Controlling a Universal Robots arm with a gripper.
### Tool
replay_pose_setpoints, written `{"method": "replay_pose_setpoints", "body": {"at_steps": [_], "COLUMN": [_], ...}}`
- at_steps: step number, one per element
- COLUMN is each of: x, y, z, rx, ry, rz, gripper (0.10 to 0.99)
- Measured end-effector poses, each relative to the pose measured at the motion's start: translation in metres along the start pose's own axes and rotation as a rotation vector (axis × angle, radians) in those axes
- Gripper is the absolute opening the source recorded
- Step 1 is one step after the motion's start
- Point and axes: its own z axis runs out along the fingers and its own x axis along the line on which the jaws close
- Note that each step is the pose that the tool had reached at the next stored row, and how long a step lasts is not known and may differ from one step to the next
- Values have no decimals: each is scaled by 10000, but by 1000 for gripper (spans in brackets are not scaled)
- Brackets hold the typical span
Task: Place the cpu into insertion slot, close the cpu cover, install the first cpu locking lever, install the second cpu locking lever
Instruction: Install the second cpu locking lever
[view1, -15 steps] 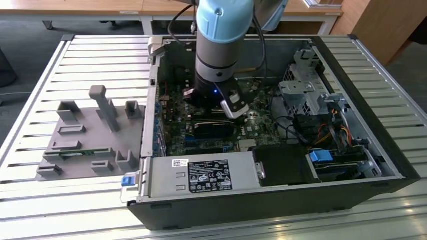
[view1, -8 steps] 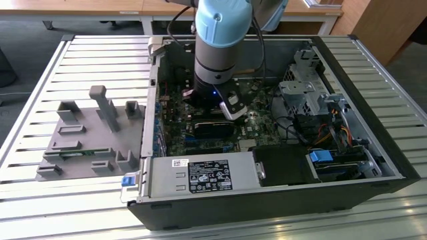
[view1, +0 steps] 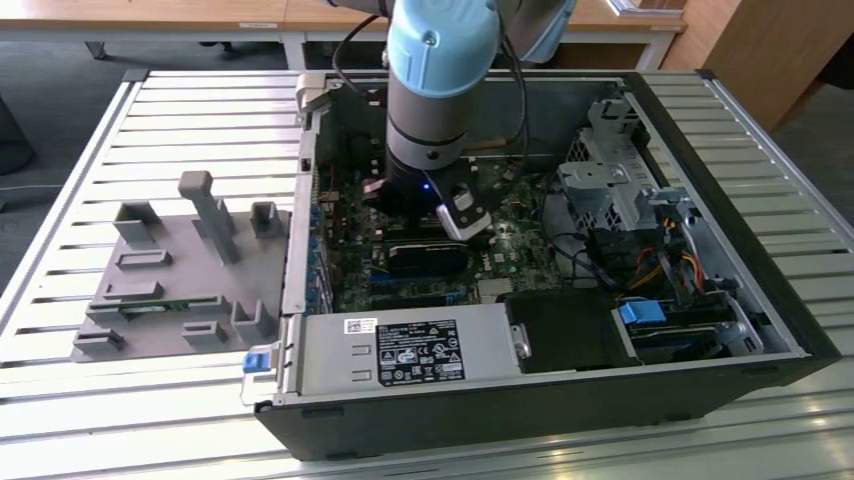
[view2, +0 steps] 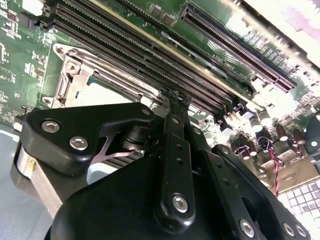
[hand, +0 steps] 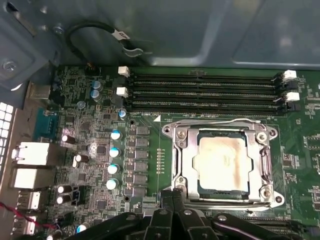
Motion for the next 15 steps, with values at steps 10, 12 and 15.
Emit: {"method": "replay_pose_setpoints", "body": {"at_steps": [10, 12, 15], "x": [20, 21, 23], "y": [33, 42, 57], "z": [-13, -50, -111], "rx": [-58, -63, -73], "ry": [-3, 0, 0], "rz": [-1, -1, -1], "gripper": [106, 106, 106]}}
